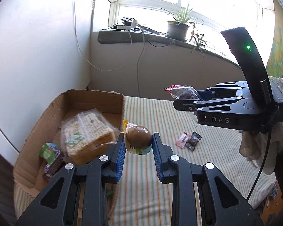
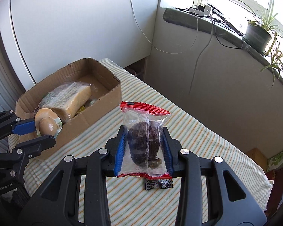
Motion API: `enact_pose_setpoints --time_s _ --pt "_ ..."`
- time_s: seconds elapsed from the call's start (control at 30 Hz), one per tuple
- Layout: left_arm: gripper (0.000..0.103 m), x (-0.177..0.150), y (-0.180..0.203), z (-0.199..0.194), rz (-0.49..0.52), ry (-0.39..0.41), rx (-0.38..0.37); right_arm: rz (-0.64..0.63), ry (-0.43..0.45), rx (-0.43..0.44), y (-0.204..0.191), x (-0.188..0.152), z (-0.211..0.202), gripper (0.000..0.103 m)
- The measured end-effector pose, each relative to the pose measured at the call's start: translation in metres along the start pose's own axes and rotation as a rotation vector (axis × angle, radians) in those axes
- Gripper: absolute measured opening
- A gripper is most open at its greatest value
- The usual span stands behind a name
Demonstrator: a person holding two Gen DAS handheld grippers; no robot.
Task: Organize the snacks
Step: 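Carry the jelly cup and pastry bag with both tools over the box, then open both tools to drop the jelly cup and pastry bag in the box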
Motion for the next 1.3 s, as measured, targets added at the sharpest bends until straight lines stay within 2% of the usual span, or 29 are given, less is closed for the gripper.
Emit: enact_pose_setpoints --time_s 0.33,0.57,0.93,1.3 --pt "0.026 -0.001 -0.068 -0.012 -0.076 0.020 0.087 -0.051 -0.009 0.034 -0.045 0.026 0.021 0.037" --pt "0.026 -0.007 -0.101 -0.016 -0.118 0.025 0.121 -0.079 -0.020 0.052 -0.071 0.043 0.040 0.037" --pt "0.026 -0.015 -0.121 -0.010 -0.150 0.013 0.138 -0.108 -0.044 0.070 -0.097 0.059 0.067 0.037" --pt "0.028 -0.018 -0.127 -0.004 -0.159 0.001 0.142 -0.104 -0.049 0.080 -0.103 0.066 0.081 0.037"
Point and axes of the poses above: each gripper's, at about its wrist camera, not at the fingertips, and z roughly the way its jaws point, y to its right, x to its top, the point moved 9 cm from there along z, roughly the way its jaws point, and after that the axes turned 5 degrees about z, right-handed, at the moved point
